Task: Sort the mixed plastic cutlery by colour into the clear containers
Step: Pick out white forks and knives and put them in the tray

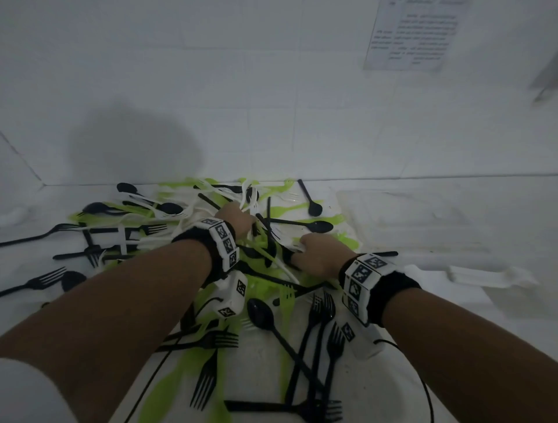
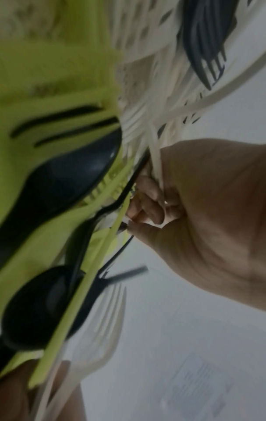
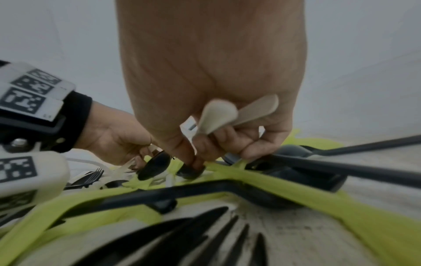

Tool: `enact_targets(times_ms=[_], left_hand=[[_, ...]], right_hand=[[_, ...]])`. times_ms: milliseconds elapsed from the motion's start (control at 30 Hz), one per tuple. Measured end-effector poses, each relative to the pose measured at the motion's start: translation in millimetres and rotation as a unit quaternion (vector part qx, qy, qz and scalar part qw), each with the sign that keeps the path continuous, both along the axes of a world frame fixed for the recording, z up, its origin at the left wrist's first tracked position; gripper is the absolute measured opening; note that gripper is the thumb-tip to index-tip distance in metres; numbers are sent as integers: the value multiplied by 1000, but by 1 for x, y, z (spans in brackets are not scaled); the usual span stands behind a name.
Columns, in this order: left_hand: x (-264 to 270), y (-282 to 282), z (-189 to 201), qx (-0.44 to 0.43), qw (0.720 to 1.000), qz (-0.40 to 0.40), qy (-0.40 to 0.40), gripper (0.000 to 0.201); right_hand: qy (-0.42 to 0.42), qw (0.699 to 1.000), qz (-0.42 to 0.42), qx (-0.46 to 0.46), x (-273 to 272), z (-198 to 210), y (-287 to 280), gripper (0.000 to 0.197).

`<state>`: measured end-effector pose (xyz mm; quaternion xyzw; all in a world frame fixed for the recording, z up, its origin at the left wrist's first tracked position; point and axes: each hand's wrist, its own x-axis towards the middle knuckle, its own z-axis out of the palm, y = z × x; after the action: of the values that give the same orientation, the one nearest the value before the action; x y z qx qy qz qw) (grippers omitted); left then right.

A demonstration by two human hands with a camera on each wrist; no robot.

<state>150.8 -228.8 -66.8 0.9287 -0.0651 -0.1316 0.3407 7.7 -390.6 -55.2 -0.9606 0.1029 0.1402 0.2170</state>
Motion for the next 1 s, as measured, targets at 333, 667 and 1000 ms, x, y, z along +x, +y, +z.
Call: enact_targets(times_ms=[333, 667, 1000], left_hand=[[-18, 26, 46, -279, 950, 70, -121, 12], [-55, 83, 53, -265, 955, -2, -131, 15], [-85, 126, 38, -254, 965, 12, -70, 9]], right_hand=[[-4, 997, 66, -27, 1, 10, 13, 31], [-63, 967, 115, -221, 3, 21, 41, 39], [-166, 983, 73, -44, 20, 39, 56, 31]])
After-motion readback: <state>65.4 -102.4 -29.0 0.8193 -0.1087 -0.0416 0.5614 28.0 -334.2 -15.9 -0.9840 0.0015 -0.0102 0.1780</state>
